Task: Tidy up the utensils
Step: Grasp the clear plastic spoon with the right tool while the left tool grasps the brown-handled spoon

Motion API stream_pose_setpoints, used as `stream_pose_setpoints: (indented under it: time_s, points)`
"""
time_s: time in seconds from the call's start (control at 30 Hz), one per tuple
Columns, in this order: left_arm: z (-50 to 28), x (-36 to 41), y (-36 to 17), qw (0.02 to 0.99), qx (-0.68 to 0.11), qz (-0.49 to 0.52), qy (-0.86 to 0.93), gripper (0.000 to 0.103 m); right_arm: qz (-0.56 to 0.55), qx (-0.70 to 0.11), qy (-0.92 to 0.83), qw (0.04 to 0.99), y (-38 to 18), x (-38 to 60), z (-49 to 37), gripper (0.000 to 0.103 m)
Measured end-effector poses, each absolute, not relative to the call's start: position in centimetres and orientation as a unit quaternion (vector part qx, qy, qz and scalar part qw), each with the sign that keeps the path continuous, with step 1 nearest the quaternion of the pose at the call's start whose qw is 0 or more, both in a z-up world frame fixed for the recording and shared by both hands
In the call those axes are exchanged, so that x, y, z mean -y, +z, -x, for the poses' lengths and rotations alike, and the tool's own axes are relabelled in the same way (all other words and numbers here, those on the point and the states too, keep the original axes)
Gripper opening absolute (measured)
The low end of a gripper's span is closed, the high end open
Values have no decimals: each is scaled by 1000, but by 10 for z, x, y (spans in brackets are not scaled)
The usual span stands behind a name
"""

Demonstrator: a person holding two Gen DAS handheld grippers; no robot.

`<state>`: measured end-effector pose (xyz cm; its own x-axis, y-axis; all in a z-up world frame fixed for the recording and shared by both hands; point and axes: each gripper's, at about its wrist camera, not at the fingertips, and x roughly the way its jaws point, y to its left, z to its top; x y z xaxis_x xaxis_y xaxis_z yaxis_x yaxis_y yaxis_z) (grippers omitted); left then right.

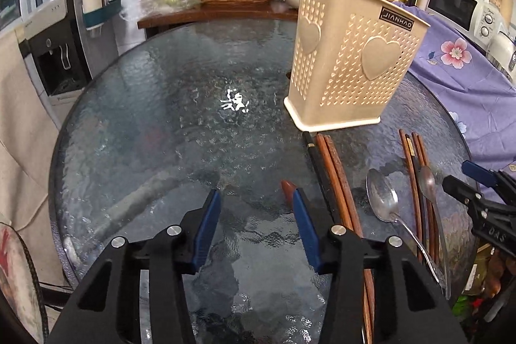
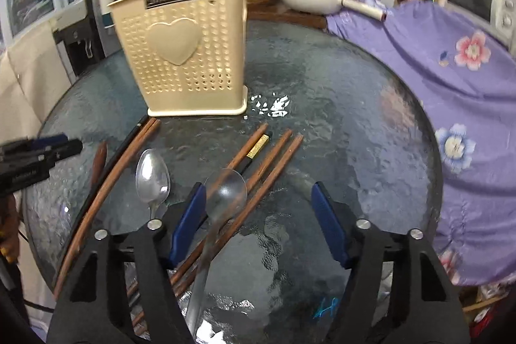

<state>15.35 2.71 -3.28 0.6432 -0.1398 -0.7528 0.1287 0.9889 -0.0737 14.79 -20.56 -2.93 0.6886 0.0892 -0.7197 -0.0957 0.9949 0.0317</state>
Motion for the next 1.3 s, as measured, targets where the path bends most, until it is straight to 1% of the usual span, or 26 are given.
stream_pose_setpoints:
  time_s: [0.07, 0.27, 0.57, 0.73, 1.0, 1.03, 1.13, 1.2, 1.3]
  points:
    - [-154, -27, -33, 905, -418, 6, -74, 45, -2, -393, 59, 918, -30, 204, -150, 66]
    - [-157, -28, -36, 901, -428, 12, -73, 45, 39, -407, 70, 910, -38, 185, -155, 66]
    - [-161, -23, -38, 897, -434, 13, -81, 45, 50, -423, 76, 902, -47, 178, -166, 66]
    - [-164, -17, -43, 887, -452, 22, -95, 45, 56, -429, 77, 898, -52, 176, -169, 66]
    - [-167, -1, -52, 882, -462, 6, -96, 45, 62, -435, 81, 895, -55, 174, -174, 59]
    - [-167, 1, -52, 882, -462, 4, -97, 45, 61, -436, 81, 894, -56, 173, -173, 57]
    - [-169, 2, -53, 881, -462, 6, -97, 40, 60, -438, 84, 893, -56, 173, -175, 50]
    - [-172, 2, -52, 881, -464, 8, -96, 35, 58, -440, 84, 892, -56, 173, -176, 48]
    - [-175, 3, -53, 880, -465, 7, -98, 29, 58, -441, 83, 892, -55, 174, -177, 43]
